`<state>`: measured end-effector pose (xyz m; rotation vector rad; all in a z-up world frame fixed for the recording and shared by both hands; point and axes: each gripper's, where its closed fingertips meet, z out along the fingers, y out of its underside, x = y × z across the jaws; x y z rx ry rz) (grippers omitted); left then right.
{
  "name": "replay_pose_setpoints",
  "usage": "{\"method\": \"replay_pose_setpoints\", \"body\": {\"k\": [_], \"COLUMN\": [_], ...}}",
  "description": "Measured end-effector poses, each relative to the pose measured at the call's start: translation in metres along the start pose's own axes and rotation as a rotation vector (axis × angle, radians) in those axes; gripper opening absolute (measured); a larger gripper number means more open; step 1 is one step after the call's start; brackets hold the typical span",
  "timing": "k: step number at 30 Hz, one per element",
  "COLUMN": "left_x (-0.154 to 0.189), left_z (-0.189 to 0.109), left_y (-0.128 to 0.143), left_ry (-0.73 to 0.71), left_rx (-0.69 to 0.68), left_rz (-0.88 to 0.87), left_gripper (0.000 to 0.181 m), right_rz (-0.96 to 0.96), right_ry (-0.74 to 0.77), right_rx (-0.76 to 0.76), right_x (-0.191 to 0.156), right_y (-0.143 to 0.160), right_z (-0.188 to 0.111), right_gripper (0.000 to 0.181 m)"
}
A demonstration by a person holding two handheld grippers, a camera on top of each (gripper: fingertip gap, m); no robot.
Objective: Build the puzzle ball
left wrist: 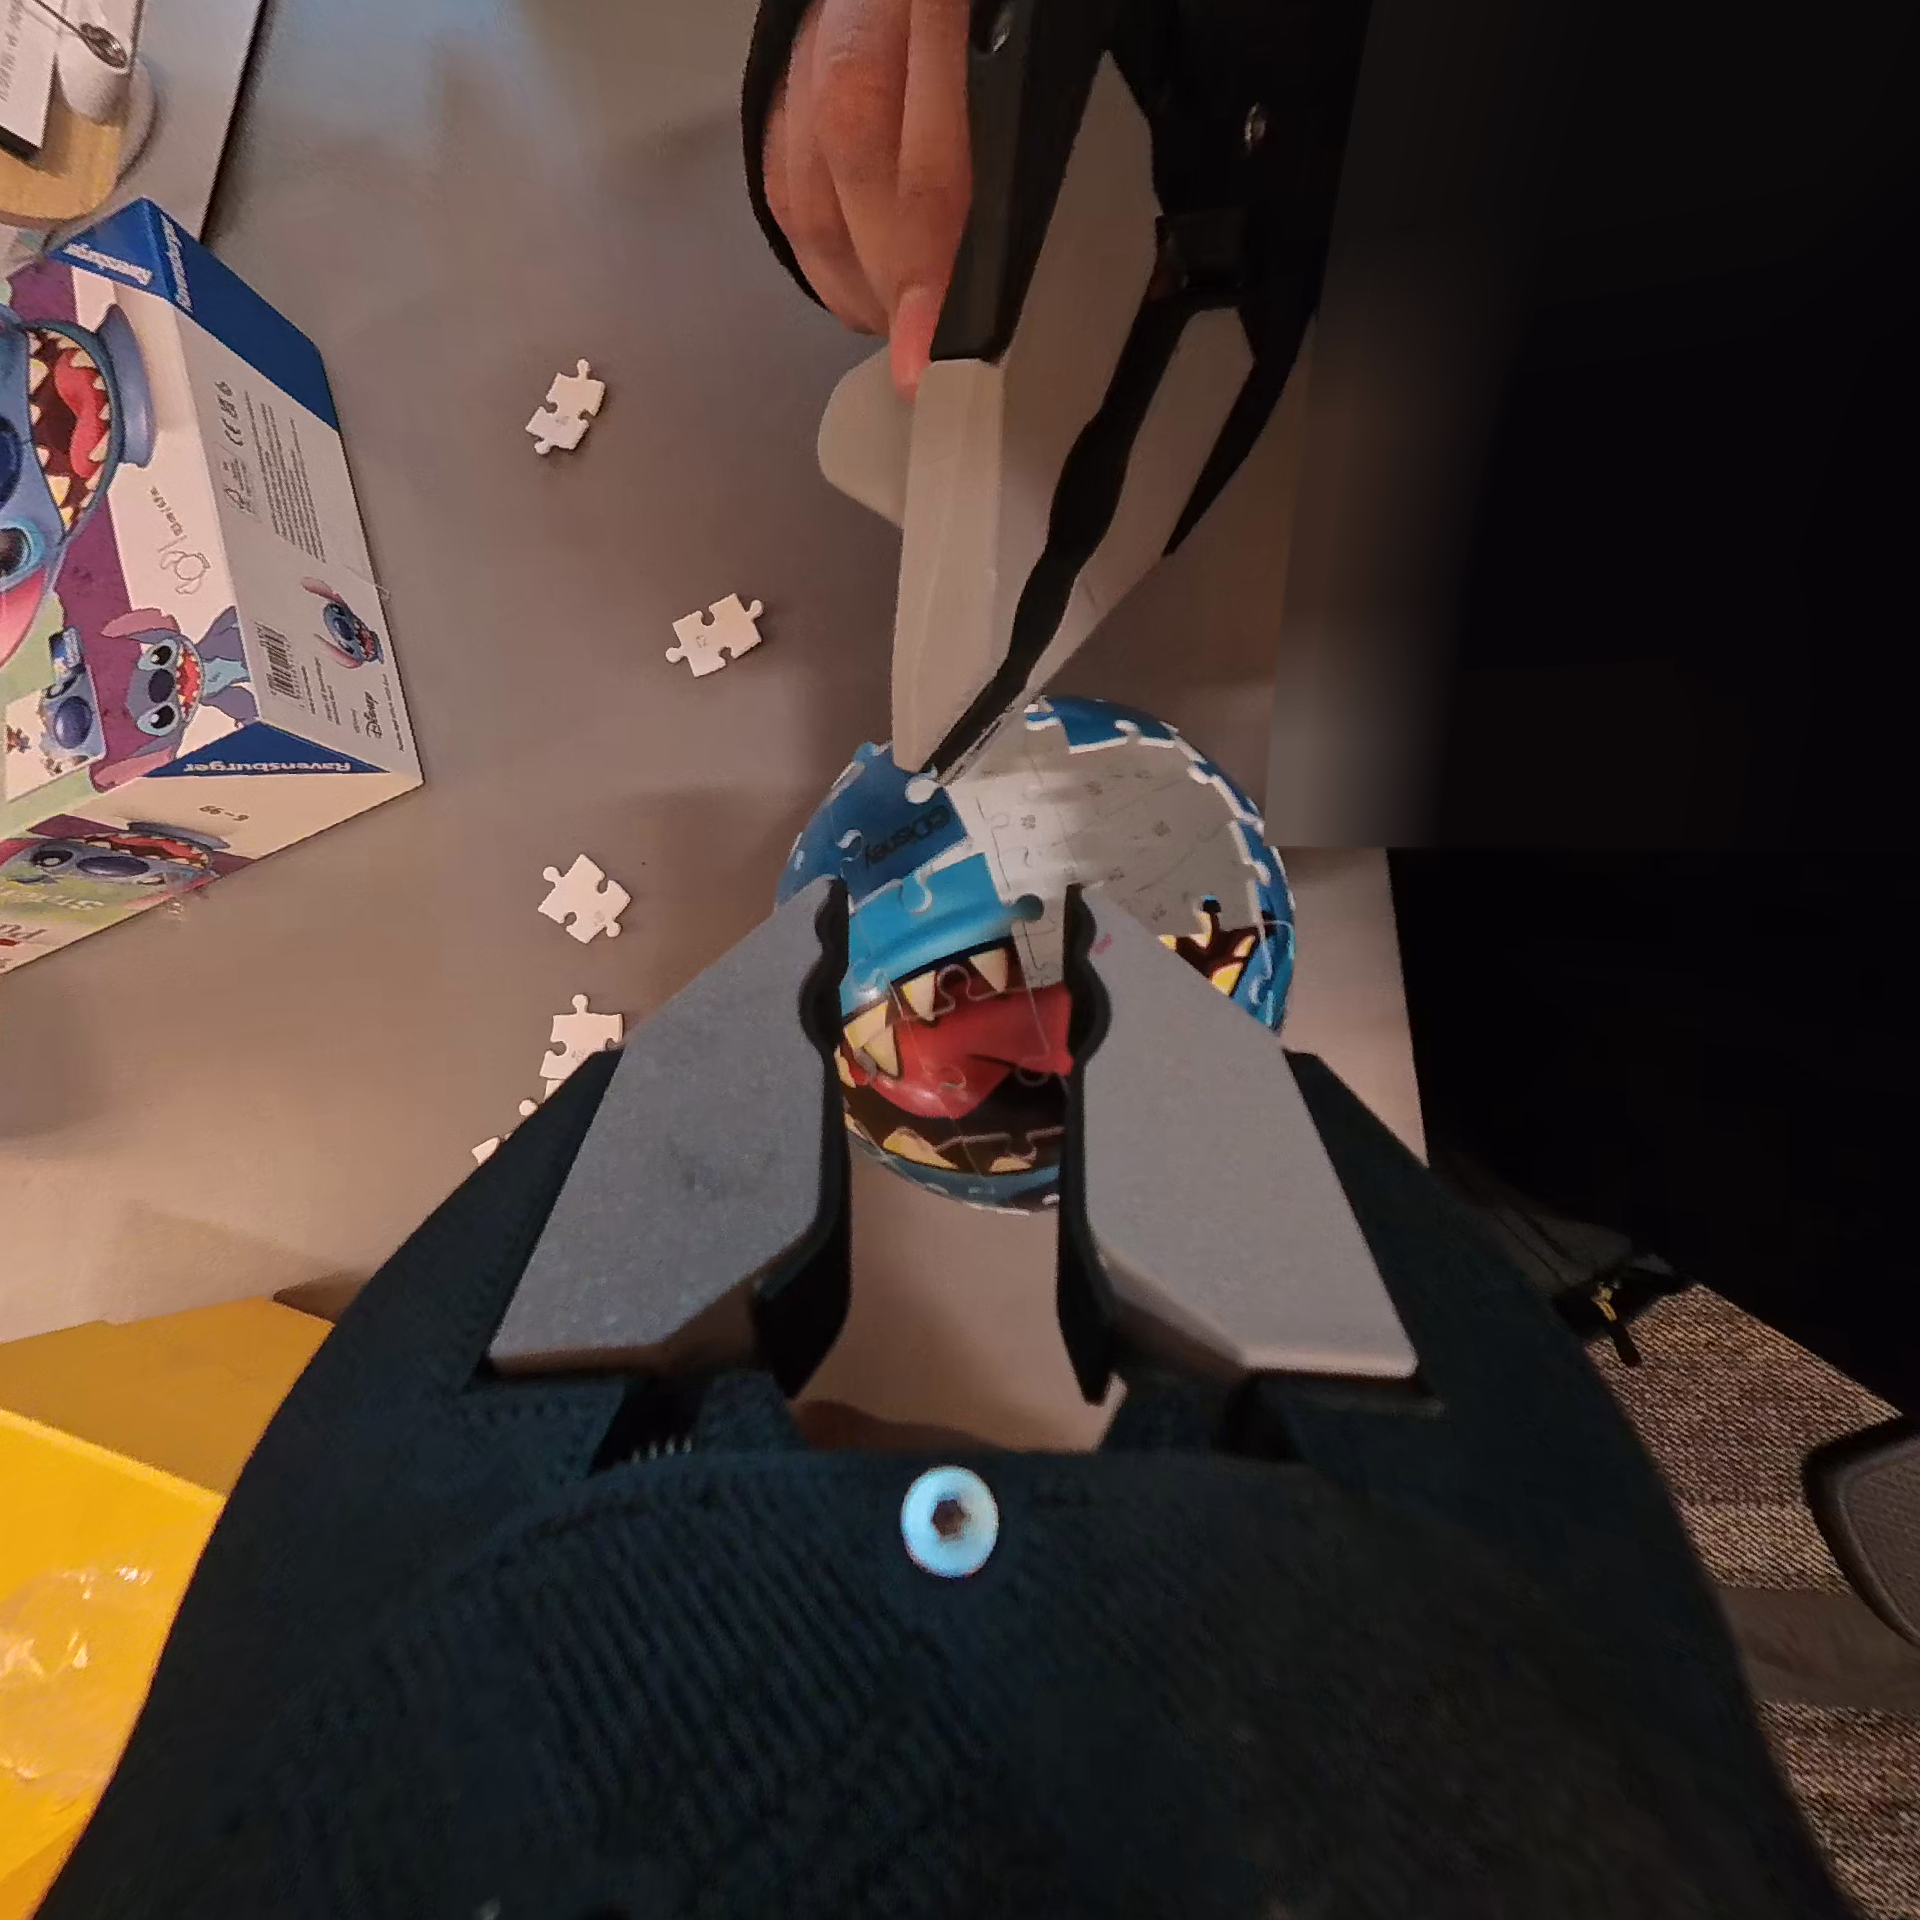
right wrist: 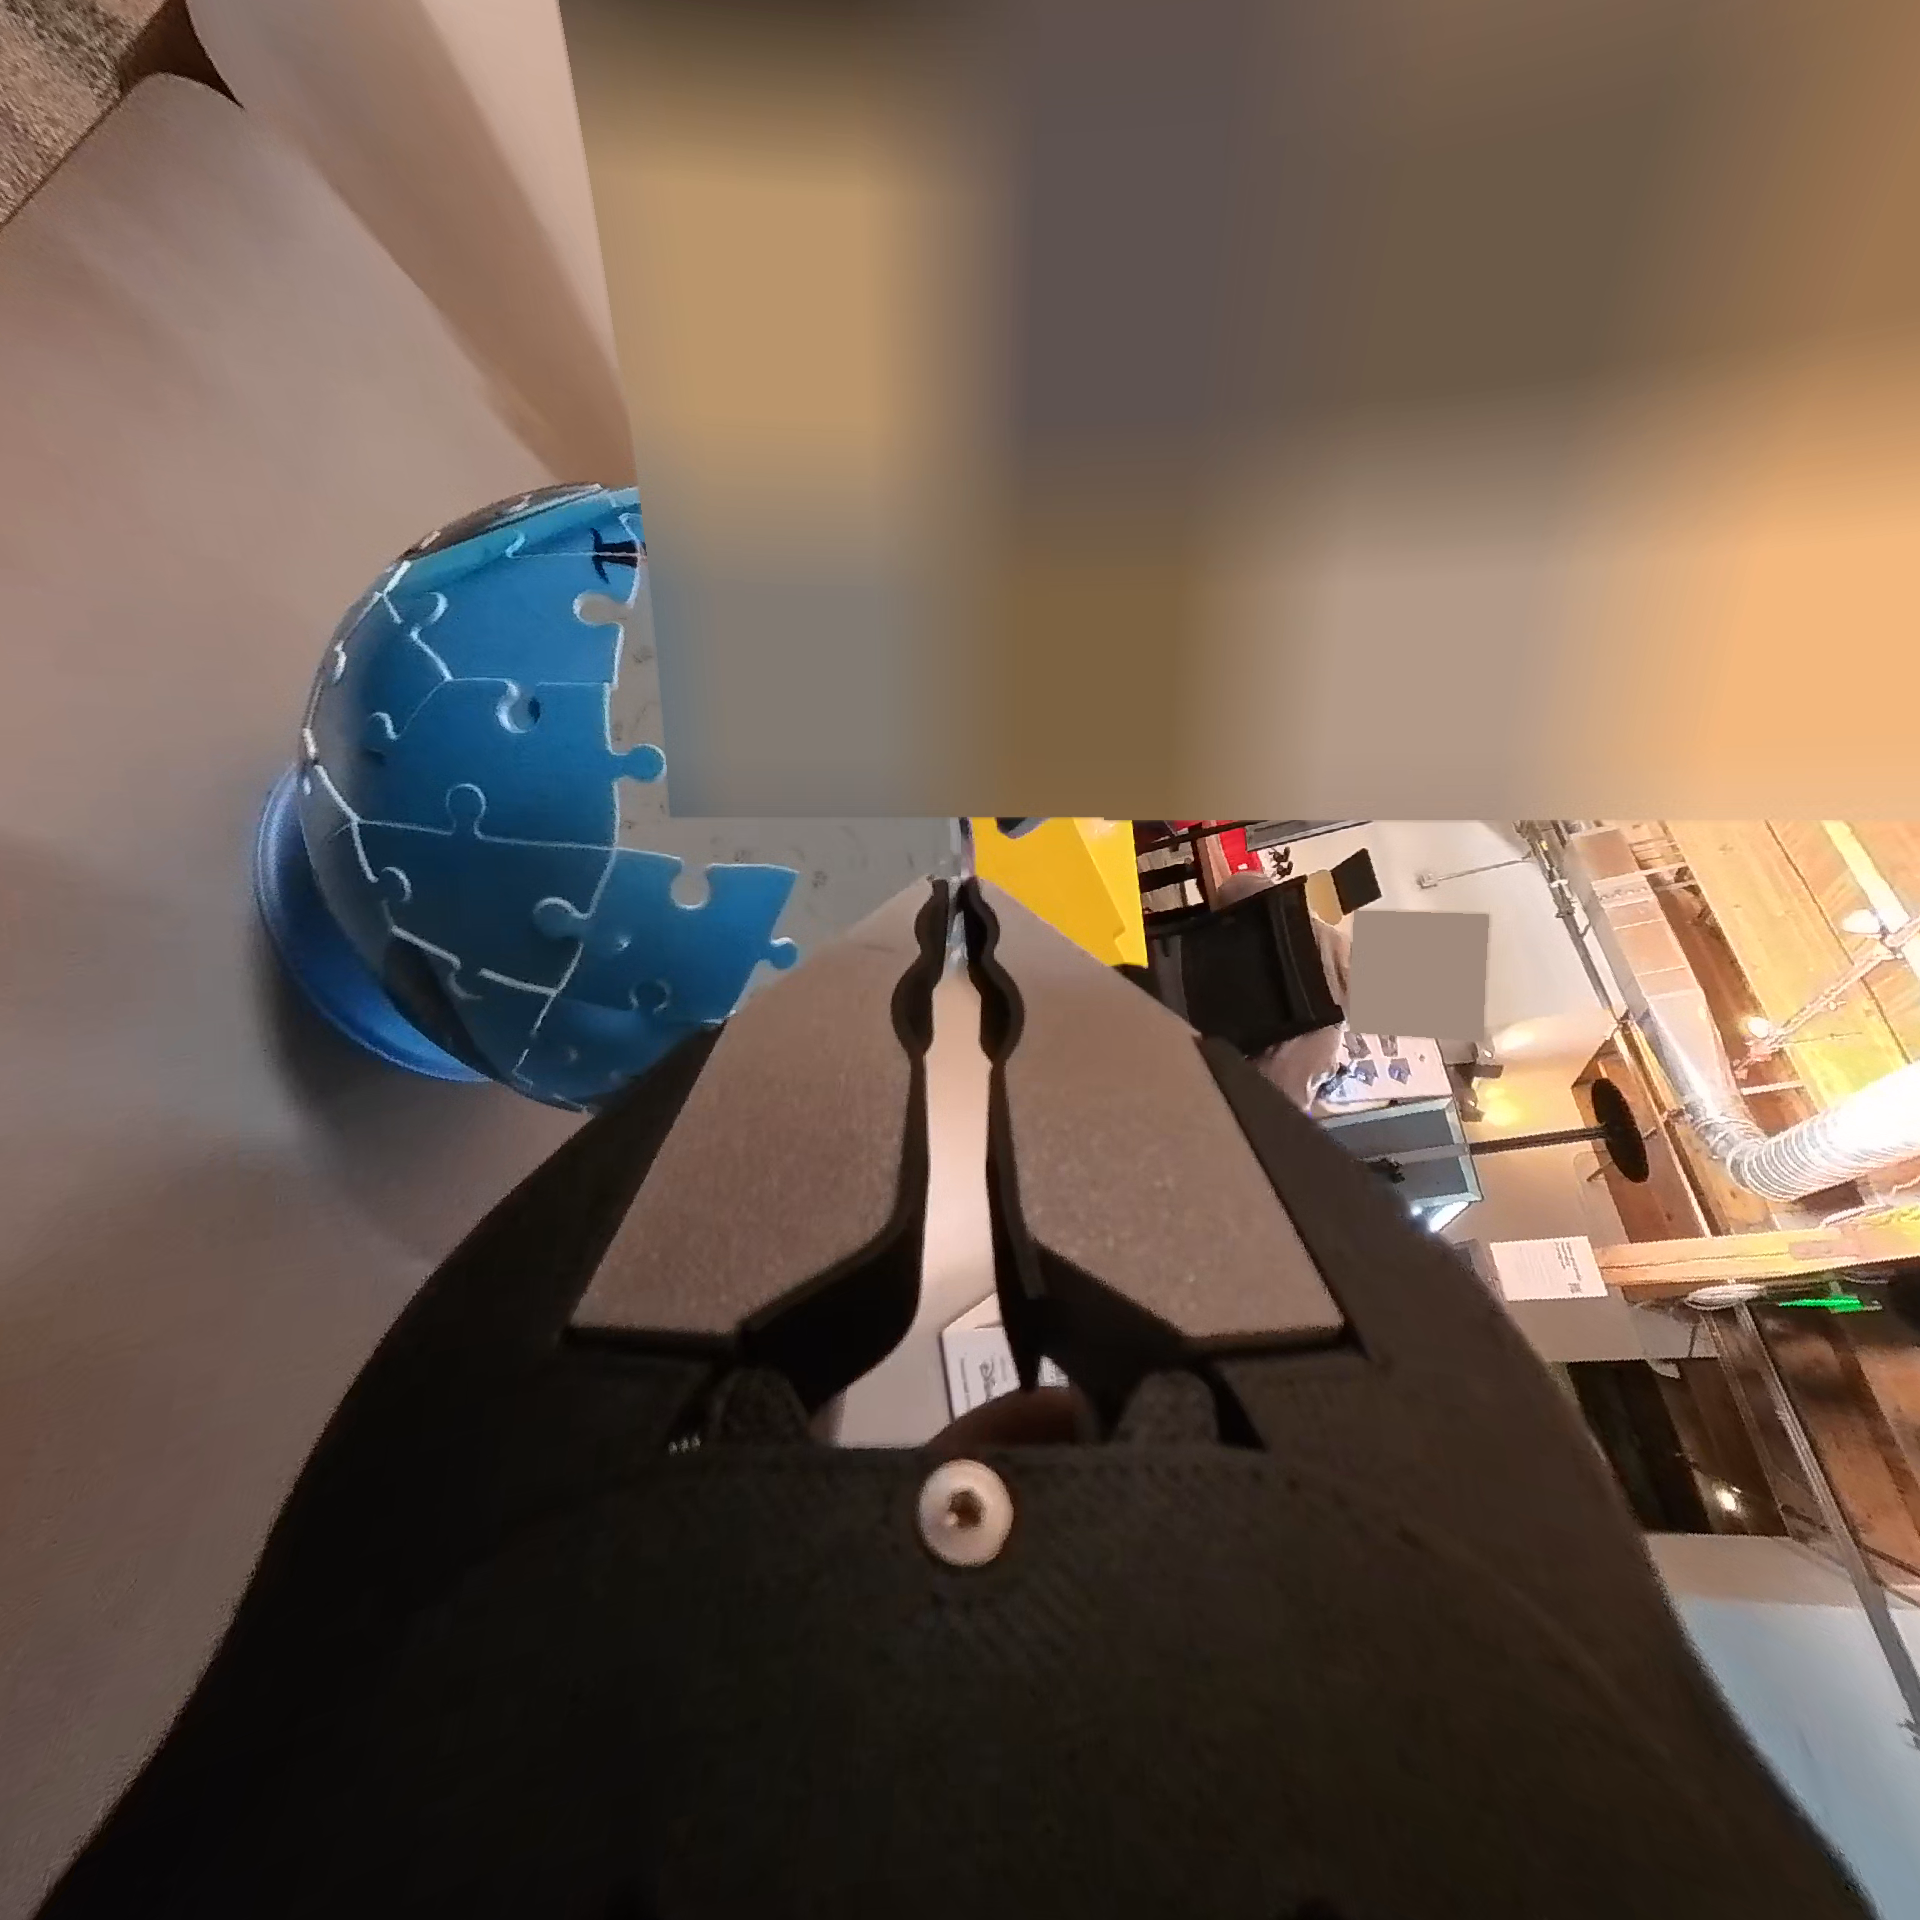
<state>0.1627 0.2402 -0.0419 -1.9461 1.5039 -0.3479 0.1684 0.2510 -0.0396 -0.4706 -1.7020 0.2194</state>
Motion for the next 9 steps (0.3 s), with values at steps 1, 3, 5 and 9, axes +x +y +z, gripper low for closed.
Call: {"method": "replay_pose_setpoints", "body": {"k": [1, 3, 5, 9], "left_x": [0.0001, 0.0008, 0.0017, 0.0047], "left_z": [0.0001, 0.0003, 0.0007, 0.0004], "left_y": [-0.0002, -0.0009, -0.0014, -0.0034], "left_ry": [0.001, 0.004, 0.007, 0.023], "left_rx": [0.001, 0.003, 0.002, 0.008], "left_rz": [0.000, 0.003, 0.007, 0.012], "left_gripper": [0.039, 0.039, 0.039, 0.039], "right_rz": [-0.002, -0.012, -0.021, -0.024], "right_ry": [-0.003, -0.007, -0.007, -0.010], "right_rx": [0.000, 0.003, 0.004, 0.011], "right_x": [-0.0003, -0.0011, -0.0013, -0.0006], "right_y": [0.0000, 0.0002, 0.0004, 0.0004], "right_z": [-0.0001, -0.0004, -0.0003, -0.0005], "right_gripper": [0.000, 0.000, 0.000, 0.000]}}
